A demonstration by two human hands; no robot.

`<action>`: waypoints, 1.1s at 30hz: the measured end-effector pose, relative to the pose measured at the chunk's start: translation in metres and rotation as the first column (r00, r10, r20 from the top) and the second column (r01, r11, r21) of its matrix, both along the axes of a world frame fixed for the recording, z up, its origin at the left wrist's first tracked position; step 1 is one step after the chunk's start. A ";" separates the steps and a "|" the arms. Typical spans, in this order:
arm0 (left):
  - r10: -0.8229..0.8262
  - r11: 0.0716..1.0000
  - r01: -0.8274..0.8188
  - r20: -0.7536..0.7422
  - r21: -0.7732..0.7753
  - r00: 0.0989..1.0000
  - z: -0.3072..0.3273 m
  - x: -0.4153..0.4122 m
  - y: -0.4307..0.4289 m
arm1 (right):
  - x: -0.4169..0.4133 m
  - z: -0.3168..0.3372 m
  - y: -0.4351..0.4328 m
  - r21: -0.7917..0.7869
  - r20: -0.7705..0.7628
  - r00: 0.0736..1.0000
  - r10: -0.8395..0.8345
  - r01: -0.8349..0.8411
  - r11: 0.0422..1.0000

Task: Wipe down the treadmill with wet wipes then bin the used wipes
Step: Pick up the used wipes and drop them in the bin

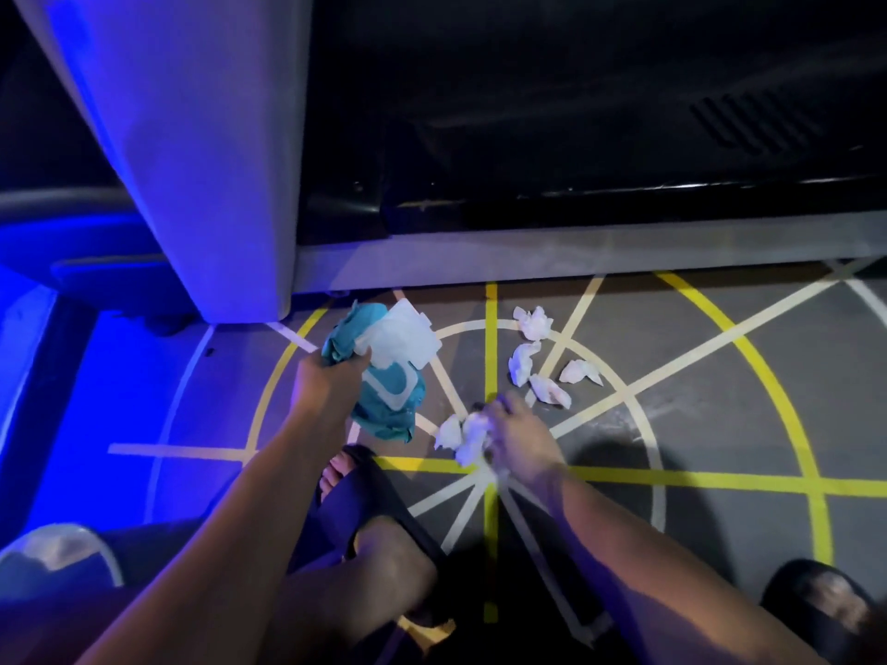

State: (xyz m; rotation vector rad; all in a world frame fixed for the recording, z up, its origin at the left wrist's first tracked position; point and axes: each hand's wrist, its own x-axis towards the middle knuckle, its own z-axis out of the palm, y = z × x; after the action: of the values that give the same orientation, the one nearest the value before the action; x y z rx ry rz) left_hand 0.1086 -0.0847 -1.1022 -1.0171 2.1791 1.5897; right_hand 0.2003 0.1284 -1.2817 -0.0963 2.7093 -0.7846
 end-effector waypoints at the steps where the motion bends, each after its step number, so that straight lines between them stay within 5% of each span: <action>1: -0.012 1.000 0.012 -0.009 -0.002 1.000 0.000 -0.004 0.004 | -0.007 0.001 0.019 -0.074 0.052 0.978 -0.203 0.206 0.976; 3: -0.032 0.999 0.032 -0.018 -0.005 0.999 -0.002 -0.009 0.009 | -0.028 0.008 0.061 -0.011 0.036 0.934 -0.355 0.356 0.935; 7: -0.049 0.999 0.049 -0.002 -0.010 0.999 -0.006 -0.013 0.017 | -0.053 0.009 0.097 0.249 0.147 0.929 -0.341 0.299 0.921; 13: -0.012 1.000 0.012 -0.003 0.007 1.000 -0.009 -0.011 0.009 | -0.066 -0.008 0.062 0.118 0.125 0.960 -0.251 0.237 0.964; 23: 0.034 0.999 -0.034 0.023 -0.018 0.999 -0.005 -0.008 -0.012 | -0.087 -0.016 0.060 0.282 -0.072 0.997 -0.006 0.026 0.959; 26: 0.070 0.998 -0.070 0.011 -0.008 0.998 0.001 -0.013 -0.012 | -0.057 -0.020 0.058 0.306 -0.033 0.987 -0.158 0.161 0.938; 29: 0.091 0.996 -0.091 -0.010 0.007 0.996 0.005 -0.014 -0.012 | -0.052 -0.015 0.039 0.108 0.022 0.935 -0.354 0.350 0.931; 31: 0.083 0.997 -0.083 -0.018 0.010 0.996 0.006 -0.012 -0.012 | -0.054 0.000 0.008 -0.099 0.030 0.966 -0.256 0.258 0.961; 33: 0.077 0.997 -0.076 -0.024 0.018 0.997 0.007 -0.008 -0.012 | -0.052 0.016 -0.028 -0.004 -0.043 0.996 0.082 -0.083 0.997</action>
State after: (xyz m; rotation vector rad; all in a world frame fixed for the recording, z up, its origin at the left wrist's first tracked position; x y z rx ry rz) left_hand 0.1003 -0.0971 -1.0950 -1.0940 2.1634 1.6594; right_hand 0.1486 0.0999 -1.2657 -0.2275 2.7237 -0.7753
